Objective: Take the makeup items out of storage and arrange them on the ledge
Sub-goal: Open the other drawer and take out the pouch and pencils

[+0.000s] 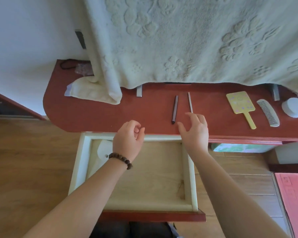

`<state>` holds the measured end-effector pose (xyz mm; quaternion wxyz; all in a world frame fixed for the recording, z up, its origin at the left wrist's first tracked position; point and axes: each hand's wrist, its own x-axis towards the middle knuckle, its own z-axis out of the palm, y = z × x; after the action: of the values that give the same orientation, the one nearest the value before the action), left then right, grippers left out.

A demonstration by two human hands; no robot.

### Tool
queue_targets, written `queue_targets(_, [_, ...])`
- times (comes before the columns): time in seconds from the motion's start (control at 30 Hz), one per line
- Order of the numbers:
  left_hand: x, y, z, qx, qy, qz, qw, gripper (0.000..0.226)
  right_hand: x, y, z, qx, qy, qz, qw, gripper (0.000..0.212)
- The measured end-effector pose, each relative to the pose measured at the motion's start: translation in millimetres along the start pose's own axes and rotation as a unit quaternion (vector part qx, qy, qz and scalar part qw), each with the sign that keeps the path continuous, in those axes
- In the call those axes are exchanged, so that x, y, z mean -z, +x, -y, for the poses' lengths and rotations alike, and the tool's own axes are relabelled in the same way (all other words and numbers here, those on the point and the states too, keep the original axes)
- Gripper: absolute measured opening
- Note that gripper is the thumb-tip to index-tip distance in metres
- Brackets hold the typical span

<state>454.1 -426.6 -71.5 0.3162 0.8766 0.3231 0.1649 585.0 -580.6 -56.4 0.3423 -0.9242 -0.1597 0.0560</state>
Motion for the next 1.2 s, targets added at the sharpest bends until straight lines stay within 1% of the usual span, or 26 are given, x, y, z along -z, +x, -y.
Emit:
queue_targets(0.07, [21, -14, 23, 0.036, -0.011, -0.003, 0.999, 0.010, -11, -23, 17, 0.037, 0.021, 0.010, 0.999, 0.036])
queue_targets(0.13, [37, -27, 48, 0.086, -0.026, 0.018, 0.996, 0.016, -32, -49, 33, 0.090, 0.024, 0.044, 0.995, 0.036])
queue_targets(0.2, [46, -37, 76, 0.137, -0.030, 0.069, 0.988, 0.026, -62, -74, 44, 0.116, 0.024, 0.113, 0.987, 0.037])
queue_targets(0.23, [48, -41, 88, 0.155, -0.022, 0.102, 0.982, 0.033, -78, -85, 47, 0.106, 0.026, 0.154, 0.982, 0.037])
queue_targets(0.3, [49, -47, 107, 0.187, 0.007, 0.174, 0.967, 0.053, -106, -102, 51, 0.042, 0.029, 0.230, 0.972, 0.037])
queue_targets(0.37, [48, -51, 118, 0.219, 0.027, 0.221, 0.950, 0.068, -129, -113, 54, -0.043, 0.038, 0.293, 0.955, 0.042])
queue_targets(0.43, [45, -54, 128, 0.245, 0.039, 0.233, 0.940, 0.076, -148, -121, 58, -0.109, 0.058, 0.335, 0.934, 0.050])
queue_targets(0.5, [41, -56, 138, 0.258, 0.032, 0.221, 0.940, 0.073, -164, -126, 63, -0.161, 0.081, 0.361, 0.915, 0.058])
queue_targets(0.53, [39, -56, 141, 0.265, 0.012, 0.208, 0.941, 0.069, -171, -128, 65, -0.181, 0.095, 0.369, 0.907, 0.062])
queue_targets(0.63, [37, -57, 147, 0.289, -0.066, 0.174, 0.939, 0.061, -189, -131, 66, -0.257, 0.161, 0.366, 0.880, 0.067])
queue_targets(0.7, [36, -59, 149, 0.298, -0.080, 0.172, 0.935, 0.058, -198, -134, 65, -0.307, 0.202, 0.354, 0.860, 0.065])
queue_targets(0.77, [35, -61, 148, 0.318, -0.073, 0.182, 0.927, 0.055, -202, -136, 61, -0.324, 0.206, 0.341, 0.858, 0.058])
queue_targets(0.83, [34, -65, 146, 0.324, -0.071, 0.181, 0.926, 0.053, -198, -137, 59, -0.320, 0.200, 0.324, 0.868, 0.050])
queue_targets(0.97, [35, -72, 131, 0.281, -0.101, 0.158, 0.941, 0.047, -165, -133, 58, -0.283, 0.195, 0.289, 0.894, 0.038])
queue_targets(1.1, [44, -74, 104, 0.220, -0.112, 0.126, 0.961, 0.052, -118, -130, 63, -0.240, 0.223, 0.267, 0.906, 0.036])
queue_targets(1.2, [48, -66, 78, 0.171, -0.137, 0.102, 0.970, 0.052, -88, -121, 69, -0.212, 0.246, 0.228, 0.918, 0.037])
